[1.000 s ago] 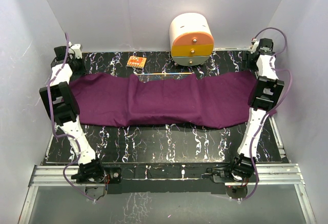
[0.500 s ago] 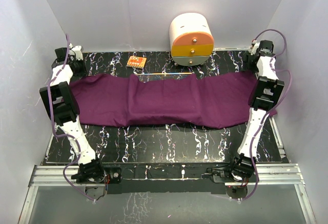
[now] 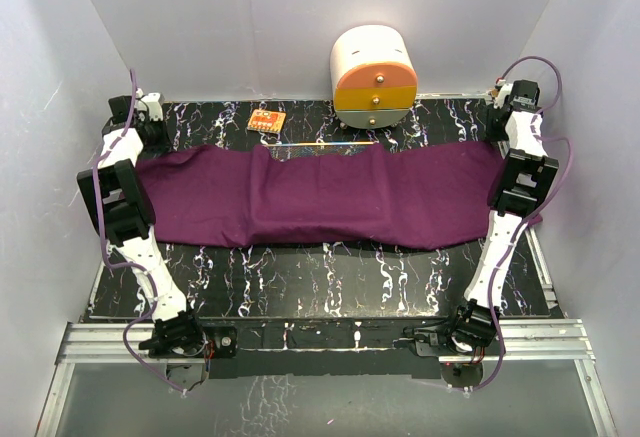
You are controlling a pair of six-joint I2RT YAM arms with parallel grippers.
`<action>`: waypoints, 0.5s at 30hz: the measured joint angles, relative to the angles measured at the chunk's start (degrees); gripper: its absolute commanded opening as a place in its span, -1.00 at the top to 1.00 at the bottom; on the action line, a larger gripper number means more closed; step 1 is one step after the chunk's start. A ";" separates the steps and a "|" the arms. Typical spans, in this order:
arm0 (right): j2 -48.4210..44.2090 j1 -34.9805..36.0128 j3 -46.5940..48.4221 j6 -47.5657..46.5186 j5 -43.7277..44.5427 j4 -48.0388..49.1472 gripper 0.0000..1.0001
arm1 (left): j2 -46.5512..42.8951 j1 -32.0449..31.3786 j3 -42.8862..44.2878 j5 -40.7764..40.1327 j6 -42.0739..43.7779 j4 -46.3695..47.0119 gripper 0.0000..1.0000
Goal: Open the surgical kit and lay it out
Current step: Open the surgical kit at the center of the board.
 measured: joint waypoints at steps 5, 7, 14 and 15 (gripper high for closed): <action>-0.02 0.00 0.02 0.02 -0.96 -0.11 1.00 | -0.04 0.00 -0.04 0.00 0.24 0.17 1.00; -0.02 -0.02 0.09 0.07 -1.38 -0.26 1.00 | -0.04 0.00 -0.04 0.00 0.37 0.31 1.00; -0.35 -0.02 0.20 1.36 -5.44 -1.73 1.00 | -0.04 0.00 -0.04 -0.35 0.37 0.46 1.00; -0.46 0.00 0.17 1.62 -6.27 -2.19 1.00 | -0.04 0.00 -0.04 -0.63 0.37 0.46 1.00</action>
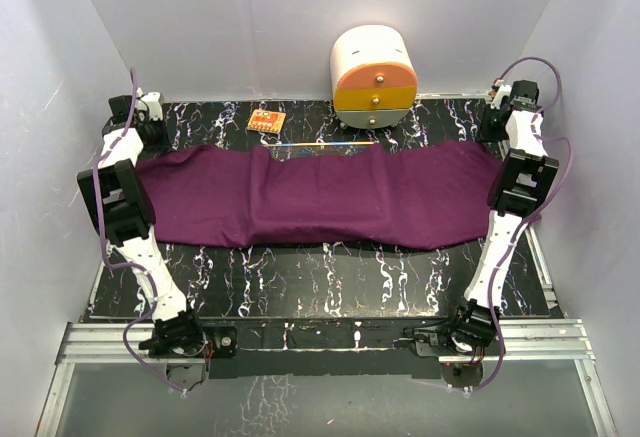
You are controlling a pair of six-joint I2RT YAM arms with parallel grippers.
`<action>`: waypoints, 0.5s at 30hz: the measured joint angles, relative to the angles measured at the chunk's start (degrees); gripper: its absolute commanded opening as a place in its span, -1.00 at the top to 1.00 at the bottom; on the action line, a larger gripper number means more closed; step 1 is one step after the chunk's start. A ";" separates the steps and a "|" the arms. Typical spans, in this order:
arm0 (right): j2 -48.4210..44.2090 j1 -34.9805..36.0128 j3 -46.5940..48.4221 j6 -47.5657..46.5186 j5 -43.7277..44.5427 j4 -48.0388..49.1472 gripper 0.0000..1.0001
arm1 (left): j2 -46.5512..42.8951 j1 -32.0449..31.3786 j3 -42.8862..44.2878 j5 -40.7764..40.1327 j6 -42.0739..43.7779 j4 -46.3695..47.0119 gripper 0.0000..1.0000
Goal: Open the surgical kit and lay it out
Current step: Open the surgical kit at the center of the board.
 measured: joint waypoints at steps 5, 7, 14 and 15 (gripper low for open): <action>-2.21 0.04 -0.96 1.38 -3.15 -1.62 1.00 | 0.00 0.00 0.52 -1.81 -0.02 -0.04 1.00; -4.52 0.04 -2.67 1.73 -4.04 -1.70 1.00 | -0.02 0.00 0.94 -2.36 -0.07 -0.04 1.00; -15.19 0.02 -12.37 2.99 -5.73 1.09 1.00 | -2.43 0.00 1.55 -3.26 -0.46 -0.04 1.00; -16.72 0.02 -14.45 3.15 -5.84 1.88 1.00 | -2.93 0.00 1.55 -3.26 -0.52 0.00 1.00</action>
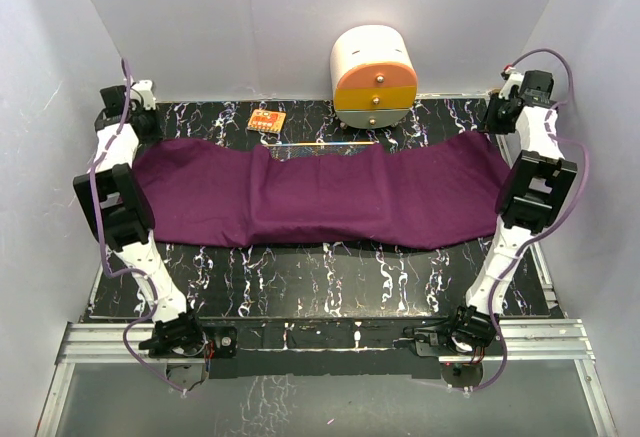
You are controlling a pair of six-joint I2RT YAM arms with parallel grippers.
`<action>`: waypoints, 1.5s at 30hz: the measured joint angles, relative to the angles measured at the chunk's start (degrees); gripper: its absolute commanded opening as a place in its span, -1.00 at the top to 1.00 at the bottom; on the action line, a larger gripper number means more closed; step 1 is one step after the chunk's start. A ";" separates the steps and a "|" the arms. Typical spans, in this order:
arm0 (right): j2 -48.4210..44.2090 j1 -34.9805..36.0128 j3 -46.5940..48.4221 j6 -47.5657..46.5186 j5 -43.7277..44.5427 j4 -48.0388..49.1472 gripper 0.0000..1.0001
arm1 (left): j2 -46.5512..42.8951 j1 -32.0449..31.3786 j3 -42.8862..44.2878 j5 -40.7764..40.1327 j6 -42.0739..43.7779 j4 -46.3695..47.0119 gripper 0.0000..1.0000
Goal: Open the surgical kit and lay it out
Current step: Open the surgical kit at the center of the board.
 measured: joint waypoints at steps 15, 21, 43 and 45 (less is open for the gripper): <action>-25.16 -5.03 -37.66 3.74 -9.73 20.15 1.00 | -4.87 0.00 -1.36 1.62 -1.16 -0.96 1.00; -35.54 -7.76 -49.62 -0.90 -11.30 22.23 1.00 | -11.34 0.00 -6.54 1.20 0.59 -0.68 1.00; -42.62 -8.52 -66.60 -16.92 3.04 15.63 1.00 | -17.51 -0.02 -20.33 -0.55 5.05 1.27 1.00; -42.14 -8.52 -65.94 -16.61 2.34 15.12 1.00 | -17.51 0.00 -20.33 -0.55 5.09 1.66 1.00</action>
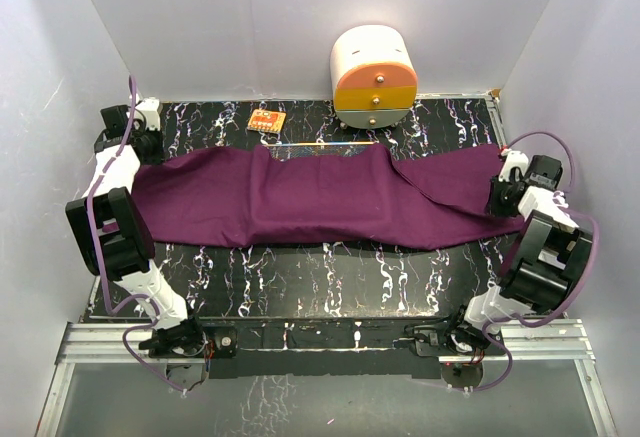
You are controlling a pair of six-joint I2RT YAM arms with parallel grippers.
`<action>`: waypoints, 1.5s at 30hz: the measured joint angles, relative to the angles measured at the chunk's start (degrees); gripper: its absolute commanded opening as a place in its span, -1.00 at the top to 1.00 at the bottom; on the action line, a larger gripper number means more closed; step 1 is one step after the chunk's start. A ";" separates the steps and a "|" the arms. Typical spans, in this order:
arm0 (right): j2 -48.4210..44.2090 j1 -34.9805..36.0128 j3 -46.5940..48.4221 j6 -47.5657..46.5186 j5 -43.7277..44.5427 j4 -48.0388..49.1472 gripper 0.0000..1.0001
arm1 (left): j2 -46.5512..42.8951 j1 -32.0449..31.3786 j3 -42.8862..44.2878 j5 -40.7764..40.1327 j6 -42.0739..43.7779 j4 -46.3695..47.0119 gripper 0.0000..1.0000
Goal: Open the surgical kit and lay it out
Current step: Open the surgical kit at the center of the board.
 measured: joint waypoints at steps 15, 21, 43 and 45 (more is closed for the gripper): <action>3.17 0.00 9.05 5.88 -1.18 0.76 1.00 | 0.00 0.00 -0.04 0.00 -0.02 0.13 1.00; 2.21 0.00 8.83 4.15 0.85 0.33 1.00 | 0.00 0.00 -0.04 -0.02 -0.04 0.11 1.00; -3.58 0.00 18.12 -7.74 16.31 -21.40 1.00 | 0.00 0.76 15.15 -5.79 5.99 -11.10 1.00; -3.63 -0.02 19.80 -7.98 17.79 -22.38 1.00 | 0.00 1.60 17.18 -5.79 6.49 -12.81 1.00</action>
